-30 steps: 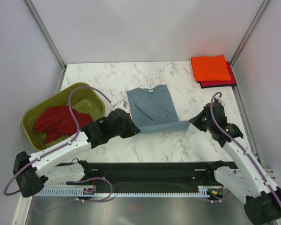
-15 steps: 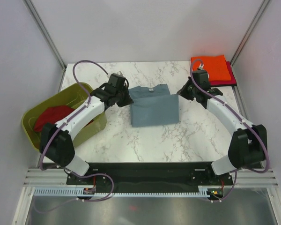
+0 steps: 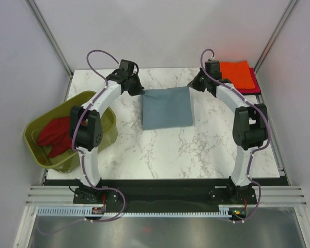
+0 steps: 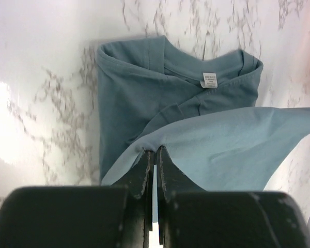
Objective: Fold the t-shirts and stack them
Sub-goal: Fold the tshirt
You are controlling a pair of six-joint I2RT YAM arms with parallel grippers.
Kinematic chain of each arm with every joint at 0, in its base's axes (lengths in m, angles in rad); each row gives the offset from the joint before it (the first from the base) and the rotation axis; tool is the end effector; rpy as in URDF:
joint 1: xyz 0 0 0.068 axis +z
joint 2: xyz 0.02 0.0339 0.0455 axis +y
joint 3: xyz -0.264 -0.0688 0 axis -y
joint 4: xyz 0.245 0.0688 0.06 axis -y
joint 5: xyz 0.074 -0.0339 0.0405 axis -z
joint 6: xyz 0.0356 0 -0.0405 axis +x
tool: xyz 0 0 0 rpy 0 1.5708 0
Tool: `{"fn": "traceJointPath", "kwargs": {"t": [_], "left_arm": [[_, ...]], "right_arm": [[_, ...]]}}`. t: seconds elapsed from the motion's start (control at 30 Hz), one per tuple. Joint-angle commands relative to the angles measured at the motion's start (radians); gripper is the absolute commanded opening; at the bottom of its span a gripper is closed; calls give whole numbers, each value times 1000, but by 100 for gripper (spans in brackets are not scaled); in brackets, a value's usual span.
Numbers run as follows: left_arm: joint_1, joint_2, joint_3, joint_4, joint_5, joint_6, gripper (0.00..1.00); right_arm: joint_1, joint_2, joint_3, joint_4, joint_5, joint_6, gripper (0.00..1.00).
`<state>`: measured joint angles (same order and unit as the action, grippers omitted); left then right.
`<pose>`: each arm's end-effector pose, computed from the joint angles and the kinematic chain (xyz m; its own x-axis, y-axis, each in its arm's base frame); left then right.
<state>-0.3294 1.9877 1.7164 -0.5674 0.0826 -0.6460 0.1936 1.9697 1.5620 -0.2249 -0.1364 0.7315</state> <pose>0.4269 -0.1491 0.2656 -0.7875 -0.3648 -0.4968 -0.1246 0.8836 -0.4514 0.4499 0.0931 0.2501 -0.6310 0.5507 -0.5465 0.1656 0.7838 0.5986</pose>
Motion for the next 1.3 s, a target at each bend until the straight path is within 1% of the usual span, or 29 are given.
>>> {"fn": "traceJointPath", "kwargs": {"t": [0.0, 0.03, 0.1, 0.13, 0.17, 0.2, 0.23, 0.27, 0.33, 0.4, 0.43, 0.47, 0.53, 0.57, 0.6, 0.67, 0.8, 0.83, 0.9, 1.0, 1.1, 1.2, 1.27], "left_arm": [[33, 118, 167, 6, 8, 75, 2], [38, 182, 236, 4, 5, 84, 5], [52, 253, 313, -9, -33, 94, 14], [58, 310, 378, -21, -49, 92, 25], [61, 328, 405, -22, -49, 95, 30], [66, 345, 429, -25, -46, 103, 32], [66, 361, 465, -25, -47, 120, 35], [66, 359, 475, -26, -44, 126, 36], [64, 343, 471, -28, -29, 144, 38], [58, 303, 448, -26, -1, 160, 38], [55, 289, 415, -26, 11, 170, 38], [52, 263, 398, -26, 28, 175, 38], [36, 244, 339, -25, 77, 196, 37], [21, 234, 319, -26, 91, 206, 37], [12, 212, 298, -26, 104, 215, 37], [-3, 188, 230, -29, 100, 238, 36], [-39, 140, 131, -28, 92, 279, 36], [-39, 140, 121, -28, 95, 282, 36], [-39, 145, 112, -28, 94, 284, 35], [-37, 183, 130, -28, 73, 287, 34], [-37, 243, 222, -29, 11, 293, 34], [-31, 304, 306, -29, -23, 292, 34], [-25, 338, 348, -29, -20, 292, 34]], "right_arm": [[-19, 90, 141, 102, -77, -11, 2], [-23, 154, 168, 113, -95, -11, 3], [-25, 223, 249, 145, -126, -1, 9], [-28, 291, 275, 172, -138, 2, 13], [-31, 325, 335, 180, -150, -3, 23], [-33, 387, 372, 177, -176, -9, 26], [-43, 412, 407, 155, -189, -17, 32], [-49, 431, 467, 130, -195, -27, 36], [-68, 426, 492, 64, -203, -66, 44], [-74, 385, 440, 41, -210, -127, 51], [-74, 330, 406, 30, -239, -153, 54], [-75, 304, 330, 19, -261, -173, 55], [-72, 218, 238, 22, -307, -222, 56], [-71, 193, 152, 22, -321, -239, 57], [-71, 173, 117, 22, -330, -262, 57], [-71, 129, 28, 18, -370, -309, 59], [-69, 109, -48, -4, -440, -365, 62], [-65, 110, -56, -13, -459, -375, 64], [-60, 112, -82, -14, -479, -411, 64], [-54, 112, -112, -36, -466, -440, 64], [-52, 100, -155, -33, -462, -455, 64], [-46, 83, -207, -5, -462, -445, 61], [-45, 77, -235, 12, -451, -419, 57]]}}
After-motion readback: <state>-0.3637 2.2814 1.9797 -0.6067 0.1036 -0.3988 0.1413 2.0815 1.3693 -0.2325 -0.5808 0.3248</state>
